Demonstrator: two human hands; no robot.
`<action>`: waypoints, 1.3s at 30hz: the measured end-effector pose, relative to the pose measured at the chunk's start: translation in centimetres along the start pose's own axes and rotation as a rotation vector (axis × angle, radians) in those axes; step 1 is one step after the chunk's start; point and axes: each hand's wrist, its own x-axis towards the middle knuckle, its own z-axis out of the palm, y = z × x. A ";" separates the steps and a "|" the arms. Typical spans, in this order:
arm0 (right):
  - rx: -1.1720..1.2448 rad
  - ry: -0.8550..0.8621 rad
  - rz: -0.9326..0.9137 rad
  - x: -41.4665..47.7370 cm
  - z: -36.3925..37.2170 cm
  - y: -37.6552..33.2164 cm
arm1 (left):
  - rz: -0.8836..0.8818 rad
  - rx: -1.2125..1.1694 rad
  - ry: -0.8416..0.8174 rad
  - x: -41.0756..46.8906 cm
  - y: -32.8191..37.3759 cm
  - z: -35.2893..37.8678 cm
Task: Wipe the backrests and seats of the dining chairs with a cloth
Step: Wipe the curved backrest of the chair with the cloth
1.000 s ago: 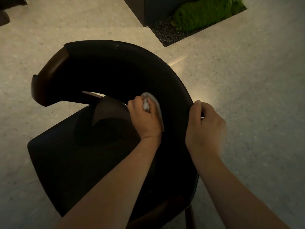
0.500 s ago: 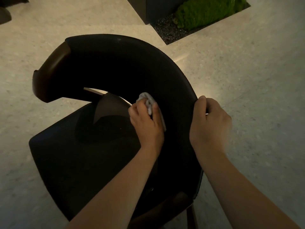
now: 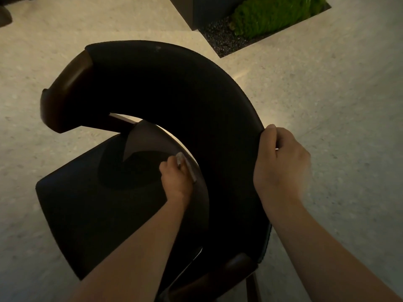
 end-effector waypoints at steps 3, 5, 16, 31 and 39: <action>0.007 -0.007 0.000 -0.1 0.1 0.0 | 0.116 -0.044 0.072 -0.4 1.3 -2.0; -0.011 0.002 -0.008 -0.1 0.1 0.0 | 0.222 -0.168 0.052 -0.8 3.5 -3.6; -0.068 0.019 -0.030 -0.1 -0.2 -0.8 | 0.794 0.099 0.244 -1.9 18.0 -5.3; -0.106 -0.015 -0.006 0.0 -0.1 -0.8 | 0.546 0.107 0.315 0.4 13.5 -6.4; -0.031 0.003 -0.008 -0.1 0.1 -0.4 | 0.604 0.048 0.370 0.3 15.2 -3.9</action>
